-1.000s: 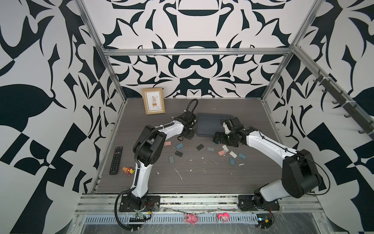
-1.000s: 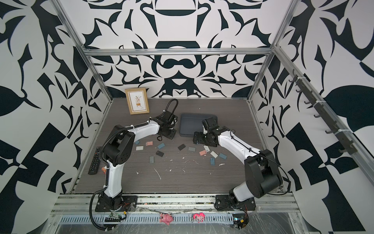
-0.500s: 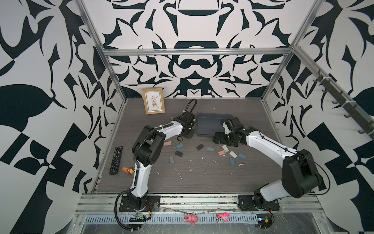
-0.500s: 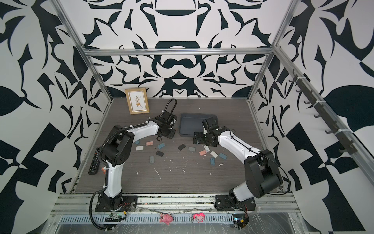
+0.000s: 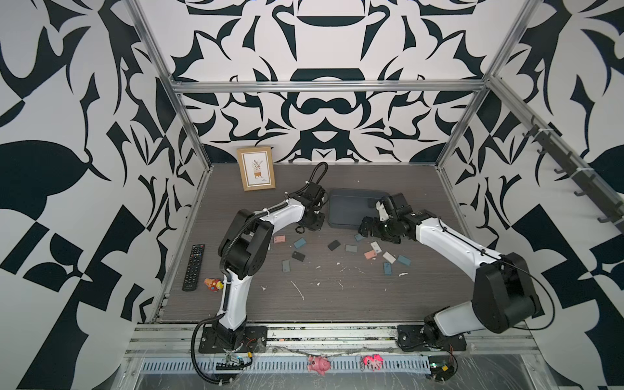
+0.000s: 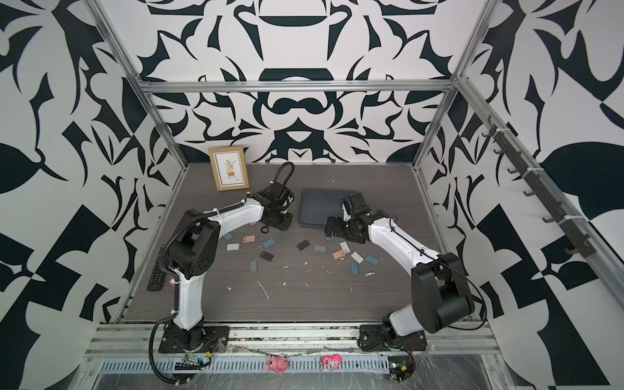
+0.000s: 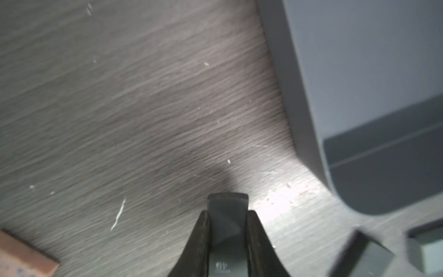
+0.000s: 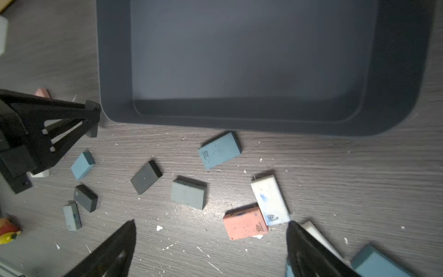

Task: Put the eraser in the storage box
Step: Pick up the eraser from the center of the board.

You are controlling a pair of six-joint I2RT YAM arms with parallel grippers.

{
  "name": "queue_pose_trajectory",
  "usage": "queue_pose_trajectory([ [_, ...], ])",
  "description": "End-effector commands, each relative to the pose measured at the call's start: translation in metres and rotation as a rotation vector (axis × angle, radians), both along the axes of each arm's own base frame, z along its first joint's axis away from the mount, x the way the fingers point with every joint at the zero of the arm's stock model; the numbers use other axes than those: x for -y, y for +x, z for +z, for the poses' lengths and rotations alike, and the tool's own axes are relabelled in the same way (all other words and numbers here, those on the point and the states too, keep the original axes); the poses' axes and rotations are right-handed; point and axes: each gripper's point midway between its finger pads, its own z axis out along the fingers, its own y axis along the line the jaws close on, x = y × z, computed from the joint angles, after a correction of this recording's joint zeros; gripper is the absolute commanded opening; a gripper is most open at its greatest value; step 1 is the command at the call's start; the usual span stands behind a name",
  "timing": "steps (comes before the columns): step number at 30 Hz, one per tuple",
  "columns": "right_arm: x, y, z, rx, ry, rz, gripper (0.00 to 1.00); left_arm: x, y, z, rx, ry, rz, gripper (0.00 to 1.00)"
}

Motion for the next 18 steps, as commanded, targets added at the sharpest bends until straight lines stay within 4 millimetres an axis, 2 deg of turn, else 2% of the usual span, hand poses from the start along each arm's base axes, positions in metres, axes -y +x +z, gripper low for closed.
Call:
queue_pose_trajectory([
  [1, 0.006, 0.008, 0.028, 0.065, 0.032, -0.007, 0.99, 0.006, 0.0, 0.038, 0.01, -0.06, 0.035, 0.17],
  [11, 0.064, 0.021, 0.047, 0.095, 0.065, -0.137, 0.99, 0.034, 0.01, 0.103, 0.086, -0.151, 0.062, 0.17],
  [18, 0.097, 0.033, 0.054, 0.108, 0.091, -0.219, 0.99, 0.078, 0.013, 0.14, 0.123, -0.254, 0.03, 0.16],
])
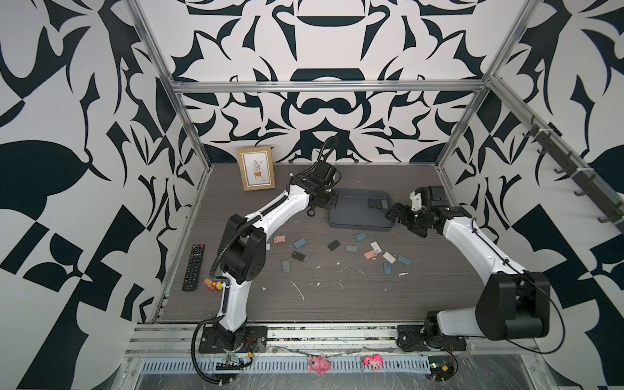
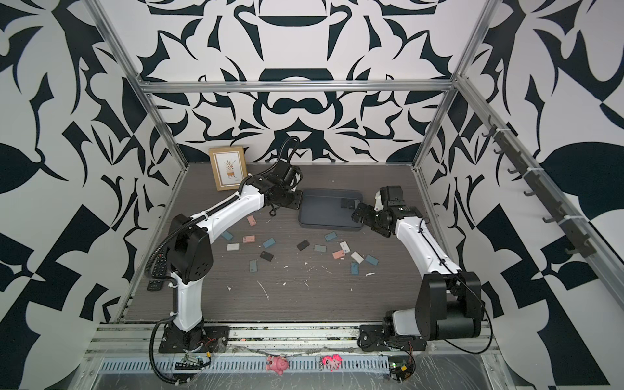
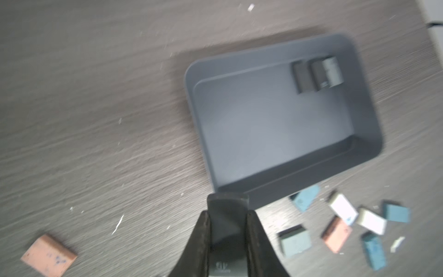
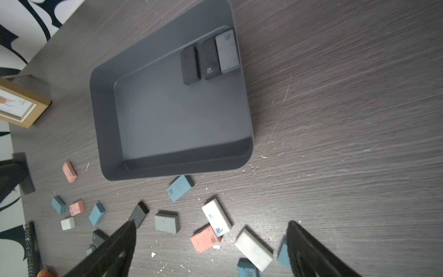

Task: Put the eraser in the storage box
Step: Pick up the eraser from the center of the board, then place the eraser in the storage box.

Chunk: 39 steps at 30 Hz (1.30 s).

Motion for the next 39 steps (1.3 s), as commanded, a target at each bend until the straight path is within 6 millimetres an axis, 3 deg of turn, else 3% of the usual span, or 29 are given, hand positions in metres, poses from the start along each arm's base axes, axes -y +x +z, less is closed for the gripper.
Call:
queue_pose_trajectory([
  [1, 0.006, 0.008, 0.021, 0.048, 0.022, 0.001, 0.99, 0.024, -0.005, 0.021, -0.005, -0.062, -0.019, 0.16],
  [7, 0.021, 0.011, 0.026, 0.057, 0.025, -0.042, 0.99, 0.067, 0.001, 0.025, 0.011, -0.11, -0.052, 0.16],
  [19, 0.032, 0.019, 0.04, 0.086, 0.066, -0.093, 0.99, 0.121, 0.024, -0.008, -0.043, -0.258, -0.02, 0.17],
  [27, 0.03, 0.018, 0.04, 0.092, 0.087, -0.096, 0.99, 0.135, 0.043, -0.047, -0.082, -0.276, 0.049, 0.18],
  [33, 0.028, 0.017, 0.037, 0.092, 0.103, -0.092, 0.99, 0.135, 0.063, -0.077, -0.085, -0.249, 0.111, 0.18],
  [39, 0.026, 0.016, 0.035, 0.094, 0.108, -0.088, 0.99, 0.136, 0.072, -0.094, -0.088, -0.262, 0.145, 0.18],
])
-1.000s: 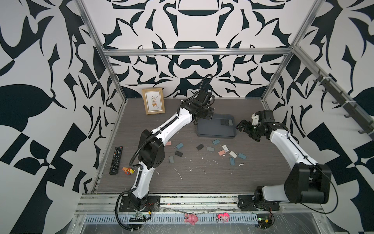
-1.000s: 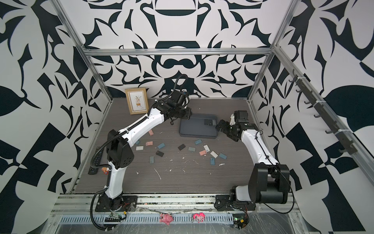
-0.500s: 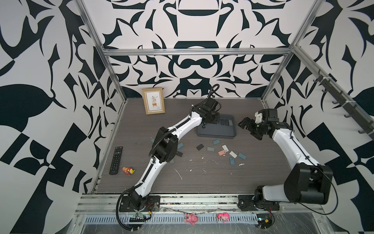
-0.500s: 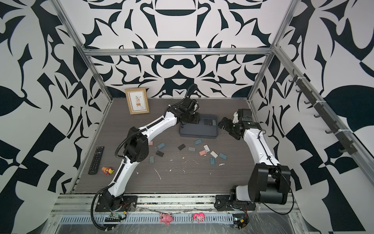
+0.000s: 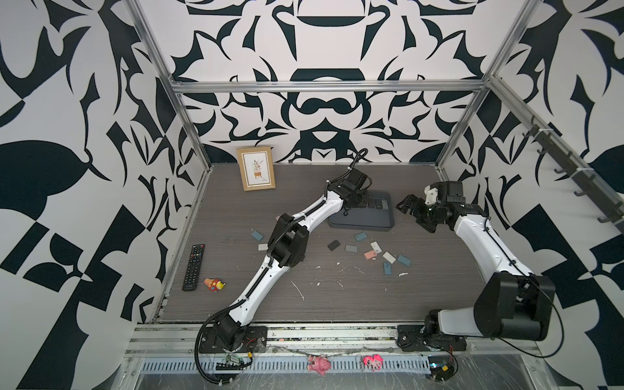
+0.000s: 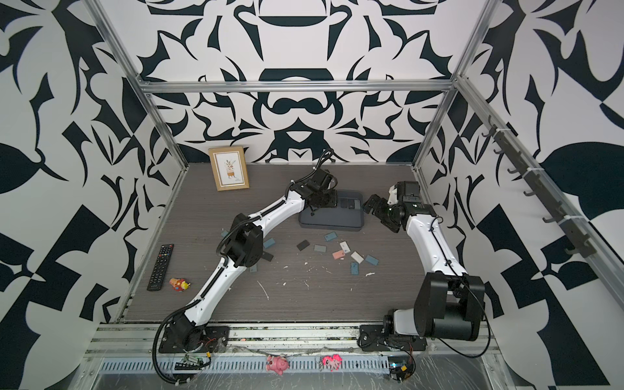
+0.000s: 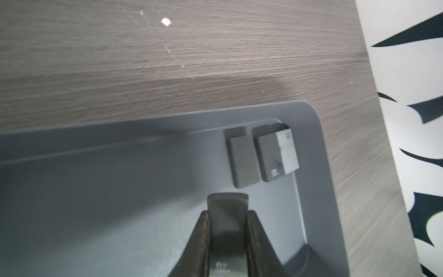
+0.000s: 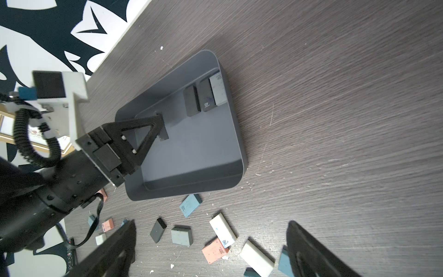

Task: Put the eraser in the storage box
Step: Place the eraser in the storage box.

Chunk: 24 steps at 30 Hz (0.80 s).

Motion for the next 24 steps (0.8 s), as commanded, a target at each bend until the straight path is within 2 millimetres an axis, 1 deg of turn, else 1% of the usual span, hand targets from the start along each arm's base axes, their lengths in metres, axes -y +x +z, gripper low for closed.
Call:
queue_pose_trajectory([
  [1, -0.001, 0.003, 0.012, 0.049, 0.013, 0.0, 0.99, 0.0, 0.011, -0.001, 0.012, -0.022, 0.042, 0.18],
  [16, -0.004, 0.004, 0.009, 0.052, 0.029, 0.007, 0.99, 0.011, 0.028, -0.022, 0.012, -0.085, 0.085, 0.22],
  [24, -0.003, 0.003, 0.007, 0.051, 0.03, 0.005, 0.99, 0.013, 0.029, -0.031, 0.004, -0.092, 0.089, 0.27],
])
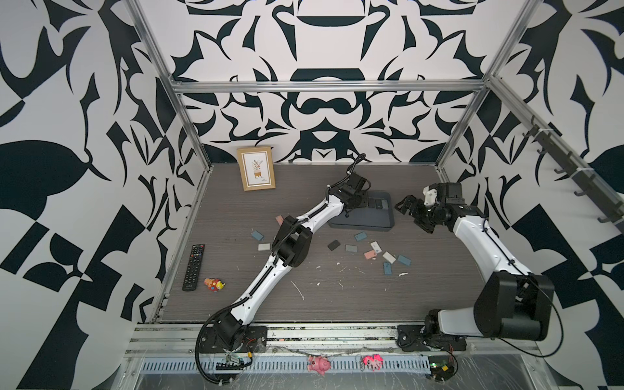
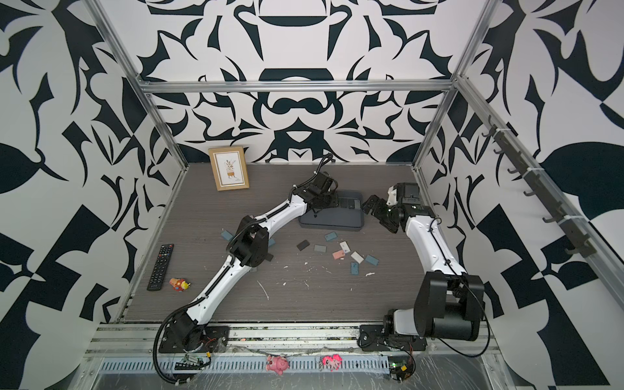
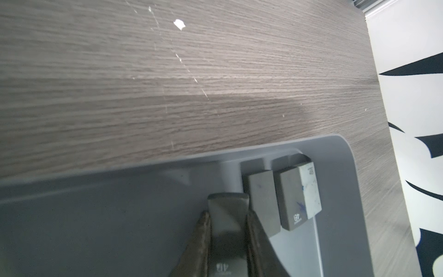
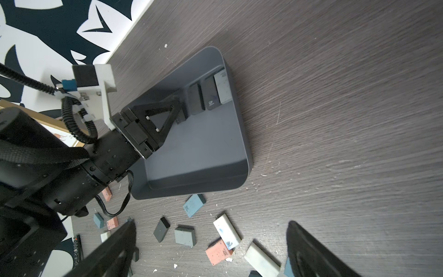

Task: Put the eraser in the storage box
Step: Place the eraser in the storage box.

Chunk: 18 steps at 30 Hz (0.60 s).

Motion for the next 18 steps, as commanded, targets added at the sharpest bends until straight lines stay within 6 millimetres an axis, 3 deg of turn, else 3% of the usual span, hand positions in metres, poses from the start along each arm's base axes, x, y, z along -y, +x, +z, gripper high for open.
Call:
queue_pose_trajectory([
  [1, 0.001, 0.0031, 0.0106, 0.044, 0.003, -0.002, 0.99, 0.0011, 0.0052, -0.0046, -0.002, -0.017, 0.014, 0.28],
  [18, 0.0001, 0.0017, 0.0112, 0.049, 0.013, -0.005, 0.99, 0.0002, 0.0052, -0.0034, -0.001, -0.019, 0.009, 0.4],
])
